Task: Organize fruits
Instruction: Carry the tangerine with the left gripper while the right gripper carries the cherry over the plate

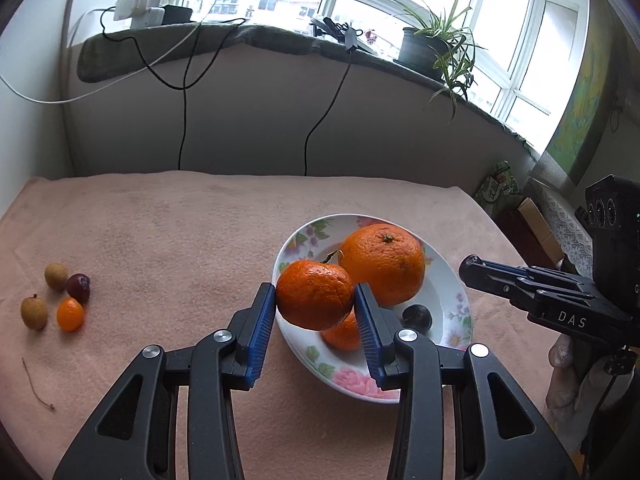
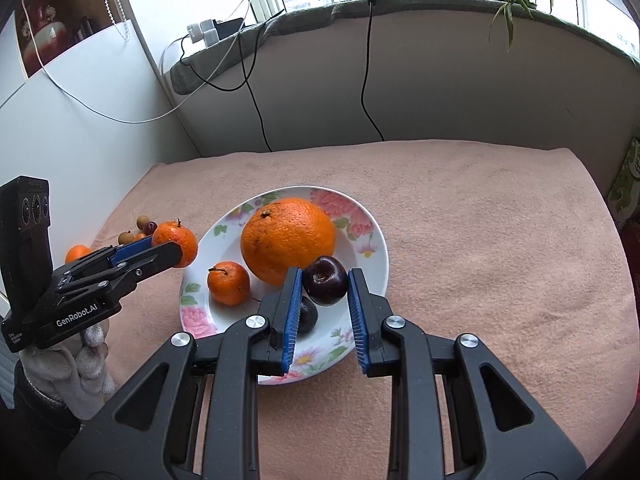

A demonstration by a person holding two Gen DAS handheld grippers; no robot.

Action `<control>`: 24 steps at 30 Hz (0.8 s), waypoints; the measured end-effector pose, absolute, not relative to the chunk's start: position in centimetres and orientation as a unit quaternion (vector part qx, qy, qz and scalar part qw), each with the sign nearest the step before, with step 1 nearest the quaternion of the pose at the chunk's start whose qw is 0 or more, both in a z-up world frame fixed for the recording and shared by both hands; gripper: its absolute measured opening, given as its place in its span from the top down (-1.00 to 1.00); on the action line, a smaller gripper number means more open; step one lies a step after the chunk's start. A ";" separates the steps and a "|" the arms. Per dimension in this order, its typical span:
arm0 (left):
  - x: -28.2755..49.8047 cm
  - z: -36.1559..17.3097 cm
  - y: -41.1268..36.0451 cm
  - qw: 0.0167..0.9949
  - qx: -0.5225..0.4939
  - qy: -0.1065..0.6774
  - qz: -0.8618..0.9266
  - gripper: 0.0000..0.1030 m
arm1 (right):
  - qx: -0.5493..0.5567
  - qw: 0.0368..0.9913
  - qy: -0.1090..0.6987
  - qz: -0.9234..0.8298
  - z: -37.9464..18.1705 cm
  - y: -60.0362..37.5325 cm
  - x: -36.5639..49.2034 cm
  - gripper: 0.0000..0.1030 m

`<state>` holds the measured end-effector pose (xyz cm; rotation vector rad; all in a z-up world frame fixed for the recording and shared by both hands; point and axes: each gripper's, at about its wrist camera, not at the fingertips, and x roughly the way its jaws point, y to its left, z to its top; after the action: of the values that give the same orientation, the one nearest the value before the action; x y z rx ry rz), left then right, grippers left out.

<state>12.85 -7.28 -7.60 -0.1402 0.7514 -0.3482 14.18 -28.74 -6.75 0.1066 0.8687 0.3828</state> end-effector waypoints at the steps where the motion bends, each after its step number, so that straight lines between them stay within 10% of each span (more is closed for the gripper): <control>1: 12.9 -7.6 -7.4 0.913 -0.067 0.366 -0.169 0.24 | 0.052 0.887 0.420 0.184 -6.9 -28.8 14.3 0.53; 24: 14.2 -8.0 -8.4 0.909 -0.060 0.376 -0.168 0.24 | 0.046 0.880 0.434 0.187 -8.2 -28.6 16.4 0.53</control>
<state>14.17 -8.43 -8.03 -0.1242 0.7753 -0.3459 16.43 -28.64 -8.21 0.0952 0.9054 0.3896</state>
